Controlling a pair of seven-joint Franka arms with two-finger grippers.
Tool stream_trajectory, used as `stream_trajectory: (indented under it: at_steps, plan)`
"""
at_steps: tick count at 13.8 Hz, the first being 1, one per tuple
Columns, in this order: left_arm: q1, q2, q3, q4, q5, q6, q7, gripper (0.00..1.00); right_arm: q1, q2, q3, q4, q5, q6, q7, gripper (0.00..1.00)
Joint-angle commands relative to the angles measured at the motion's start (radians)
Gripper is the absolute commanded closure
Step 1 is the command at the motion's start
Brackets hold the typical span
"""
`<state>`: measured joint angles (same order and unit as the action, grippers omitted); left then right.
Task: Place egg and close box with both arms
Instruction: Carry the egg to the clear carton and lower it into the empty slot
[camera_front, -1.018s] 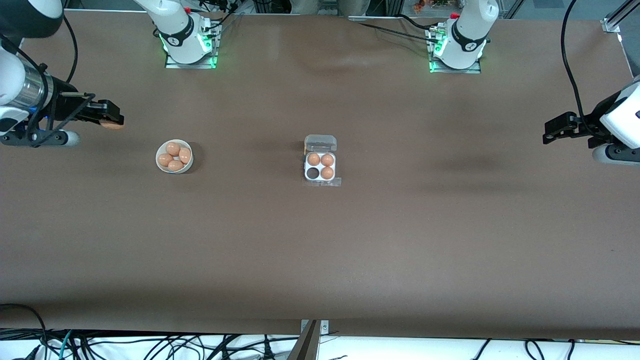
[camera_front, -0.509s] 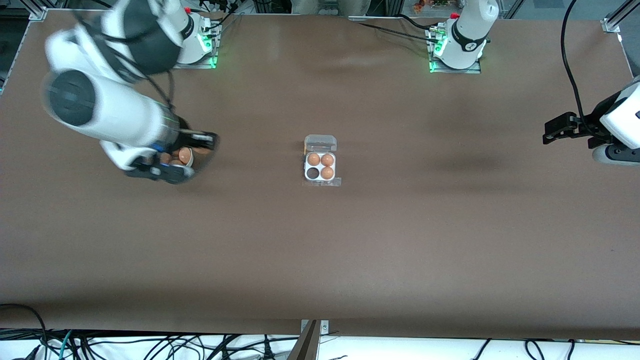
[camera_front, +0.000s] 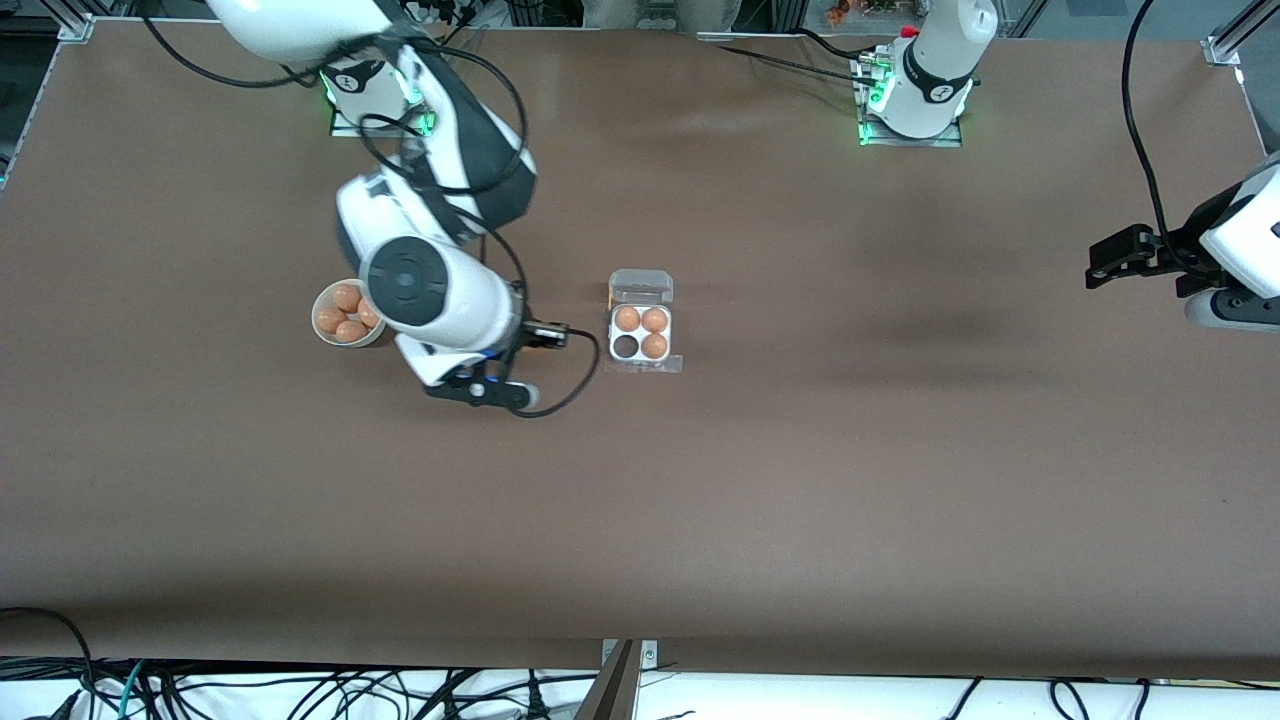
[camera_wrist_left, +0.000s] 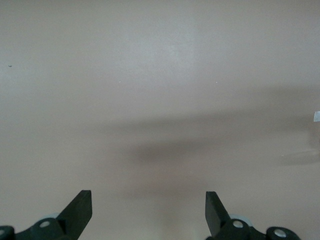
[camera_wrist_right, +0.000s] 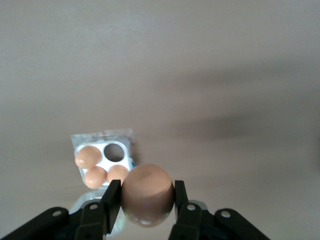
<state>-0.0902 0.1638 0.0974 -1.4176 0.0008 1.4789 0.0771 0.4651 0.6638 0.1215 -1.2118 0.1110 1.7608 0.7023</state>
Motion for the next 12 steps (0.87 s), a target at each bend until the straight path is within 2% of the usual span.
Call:
stream_trajectory:
  at_steps: [1,9,12]
  plan:
    - [0.001,0.011,-0.002,0.028,0.015,-0.011,0.017,0.0,0.043,0.049,-0.005,0.044,0.003,0.04,0.068,1.0]
    - [-0.002,0.011,-0.004,0.028,0.015,-0.011,0.01,0.0,0.142,0.129,-0.009,-0.014,-0.013,0.247,0.147,1.0]
    - [-0.005,0.013,-0.004,0.026,0.015,-0.012,0.012,0.0,0.156,0.152,-0.009,-0.032,-0.059,0.276,0.189,1.0]
